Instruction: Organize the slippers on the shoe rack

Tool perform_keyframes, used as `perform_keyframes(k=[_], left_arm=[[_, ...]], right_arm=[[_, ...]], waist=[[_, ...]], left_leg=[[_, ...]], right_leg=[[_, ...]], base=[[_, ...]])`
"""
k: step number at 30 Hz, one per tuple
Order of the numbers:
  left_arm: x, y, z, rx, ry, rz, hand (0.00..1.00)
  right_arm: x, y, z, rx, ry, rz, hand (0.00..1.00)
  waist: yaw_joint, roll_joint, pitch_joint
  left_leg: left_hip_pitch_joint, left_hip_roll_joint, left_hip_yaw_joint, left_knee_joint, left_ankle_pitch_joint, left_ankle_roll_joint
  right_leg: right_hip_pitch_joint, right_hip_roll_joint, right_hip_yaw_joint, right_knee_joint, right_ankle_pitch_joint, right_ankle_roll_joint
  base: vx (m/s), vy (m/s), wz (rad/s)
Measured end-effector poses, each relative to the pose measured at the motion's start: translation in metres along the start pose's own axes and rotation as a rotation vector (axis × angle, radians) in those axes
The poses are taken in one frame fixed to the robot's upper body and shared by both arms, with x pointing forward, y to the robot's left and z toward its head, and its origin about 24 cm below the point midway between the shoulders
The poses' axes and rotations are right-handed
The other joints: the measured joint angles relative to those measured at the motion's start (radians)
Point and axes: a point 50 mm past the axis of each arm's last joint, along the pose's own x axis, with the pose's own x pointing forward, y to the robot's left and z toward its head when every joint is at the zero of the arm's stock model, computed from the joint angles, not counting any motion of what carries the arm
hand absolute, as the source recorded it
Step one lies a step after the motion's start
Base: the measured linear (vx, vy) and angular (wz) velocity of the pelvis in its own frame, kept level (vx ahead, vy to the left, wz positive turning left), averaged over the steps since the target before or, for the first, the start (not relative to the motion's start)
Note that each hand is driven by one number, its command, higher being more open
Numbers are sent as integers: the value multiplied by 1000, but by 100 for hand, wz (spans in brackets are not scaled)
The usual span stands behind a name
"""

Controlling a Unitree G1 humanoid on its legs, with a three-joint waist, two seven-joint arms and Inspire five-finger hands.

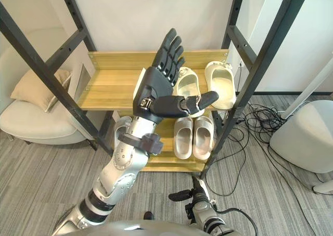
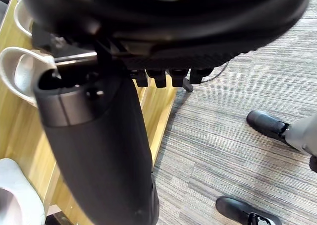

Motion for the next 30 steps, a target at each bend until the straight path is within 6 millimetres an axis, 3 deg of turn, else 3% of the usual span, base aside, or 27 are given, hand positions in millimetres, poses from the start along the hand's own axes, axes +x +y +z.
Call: perform_keyframes(k=[5, 9, 12, 23, 30], left_arm=[[-3, 7, -17, 26, 83, 30, 100], [-13, 19, -41, 84, 192, 79, 100], [-28, 41, -61, 173, 296, 167, 100], [-25, 41, -60, 176, 282, 153, 100], [-13, 41, -58, 201, 265, 136, 100]], right_arm=[[-1, 0, -2, 1, 6, -4, 100], [-1, 1, -1, 2, 3, -4, 100], [-1, 2, 1, 6, -7, -7, 100], [-1, 6, 4, 14, -12, 2, 100], [-1, 6, 6, 17, -24, 1, 100]], waist=[[12, -1, 0], [13, -7, 3], [13, -24, 13], [11, -20, 15], [-9, -7, 24]], left_leg=[[-1, 0, -3, 0, 0, 0], [10, -1, -14, 0, 2, 1], [11, 1, -11, -5, -6, -10], [9, 8, 5, -4, -16, -19], [10, 9, 16, -4, -20, -20]], right_leg=[[1, 0, -4, 0, -1, 1], [16, 1, -19, 0, -6, -1], [13, 3, -17, -4, -15, 0], [2, 10, 0, -4, -19, -6], [-3, 11, 9, -4, -18, -6]], base=[[-3, 0, 1], [-23, -1, 8], [-45, -5, -2], [-6, -1, -4], [-15, 1, -5]])
